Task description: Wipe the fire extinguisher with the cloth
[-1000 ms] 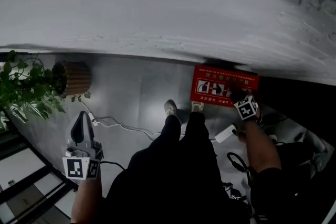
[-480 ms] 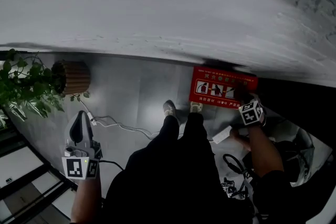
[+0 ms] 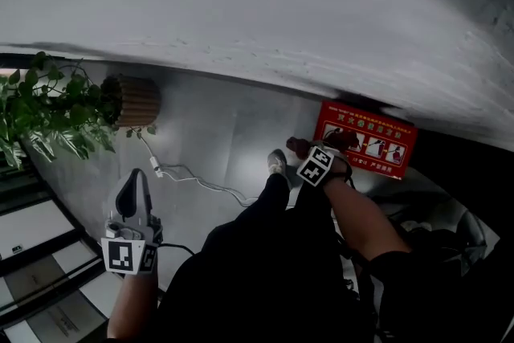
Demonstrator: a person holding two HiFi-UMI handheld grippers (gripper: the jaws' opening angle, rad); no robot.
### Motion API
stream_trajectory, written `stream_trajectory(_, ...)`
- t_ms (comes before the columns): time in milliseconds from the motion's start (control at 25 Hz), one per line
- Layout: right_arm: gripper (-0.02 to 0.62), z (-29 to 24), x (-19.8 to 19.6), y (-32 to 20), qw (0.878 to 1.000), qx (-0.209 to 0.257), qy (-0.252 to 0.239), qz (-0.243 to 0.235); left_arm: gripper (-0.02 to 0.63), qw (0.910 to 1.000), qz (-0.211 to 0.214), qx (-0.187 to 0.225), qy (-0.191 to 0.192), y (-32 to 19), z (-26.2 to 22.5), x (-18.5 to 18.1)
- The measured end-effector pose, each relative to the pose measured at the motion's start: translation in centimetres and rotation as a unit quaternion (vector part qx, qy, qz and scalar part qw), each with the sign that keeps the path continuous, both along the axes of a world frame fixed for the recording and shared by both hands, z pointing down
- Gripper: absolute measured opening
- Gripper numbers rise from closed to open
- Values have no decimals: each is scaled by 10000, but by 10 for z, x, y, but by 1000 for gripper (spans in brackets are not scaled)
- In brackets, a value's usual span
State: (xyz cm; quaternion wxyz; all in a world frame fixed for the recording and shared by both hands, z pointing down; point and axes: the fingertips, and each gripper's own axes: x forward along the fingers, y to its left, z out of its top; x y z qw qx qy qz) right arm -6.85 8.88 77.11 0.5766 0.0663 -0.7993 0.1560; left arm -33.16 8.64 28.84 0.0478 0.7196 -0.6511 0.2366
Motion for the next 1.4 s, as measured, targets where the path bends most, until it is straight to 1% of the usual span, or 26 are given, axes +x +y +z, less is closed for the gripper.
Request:
stream_trajectory(120,74,-5,33,1,9993,163,-96,331,0,10000,16,66,73,-5,-1,1)
stream_trajectory(280,74,-9,108,10,9972,415,53,612,0,9991,385,4,174,-18,15,23)
stream_trajectory(320,74,-11,132,11,9957,466,135,792,0,9986,490,-17,202,-23,18,28)
stream_trajectory(360,72,-12,159,11,9925,503,239,1089,0,9980,580,-20,240,-28,20,33)
stream_trajectory(400,72,-13,190,9,9862,528,360,1524,0,9975,653,-10,279,-34,22,36)
stream_trajectory(440,72,-14,224,8,9754,543,492,2077,0,9970,710,6,310,-38,23,38)
stream_trajectory(480,72,-14,262,8,9600,539,649,2670,0,9966,754,16,334,-42,25,39)
stream_trajectory(520,72,-13,301,12,9418,491,873,3210,0,9963,787,17,356,-46,27,39)
stream_trajectory(560,72,-14,340,21,9219,354,1203,3667,0,9960,807,10,377,-48,29,38)
stream_trajectory(600,74,-15,376,35,8993,92,1584,4076,0,9959,810,-1,402,-50,32,38)
stream_trajectory(640,74,-16,405,52,8737,-275,1881,4479,0,9959,799,-11,436,-52,34,37)
stream_trajectory(680,74,-19,427,69,8487,-587,2060,4836,0,9958,783,-21,475,-53,36,37)
stream_trajectory(720,74,-24,442,79,8328,-694,2134,5060,0,9957,777,-27,509,-54,37,37)
stream_trajectory(760,74,-28,447,77,8321,-593,2072,5110,0,9955,783,-30,531,-56,38,39)
stream_trajectory(800,74,-32,444,64,8448,-316,1939,4977,0,9953,799,-31,540,-57,39,40)
stream_trajectory(840,74,-37,433,44,8647,73,1780,4696,0,9952,817,-36,546,-58,39,41)
stream_trajectory(880,74,-42,414,21,8853,470,1582,4347,0,9950,835,-41,552,-58,40,43)
stream_trajectory(920,74,-46,389,-2,9025,814,1362,4003,0,9948,855,-39,559,-59,39,44)
stream_trajectory(960,74,-48,361,-22,9158,1064,1131,3704,0,9945,882,-29,561,-60,38,47)
stream_trajectory(1040,74,-51,296,-52,9375,1248,666,3179,0,9939,953,2,548,-62,35,51)
stream_trajectory(1120,75,-47,238,-71,9547,1176,341,2714,0,9932,1037,48,526,-63,30,55)
stream_trajectory(1200,77,-37,203,-78,9631,893,260,2526,0,9926,1100,114,503,-64,23,58)
stream_trajectory(1240,78,-31,194,-79,9636,676,299,2568,0,9923,1119,151,504,-65,21,59)
stream_trajectory(1320,91,-21,190,-77,9579,289,426,2825,0,9919,1127,193,561,-63,18,61)
stream_trajectory(1400,111,-26,191,-79,9506,168,412,3073,0,9917,1071,159,691,-56,21,59)
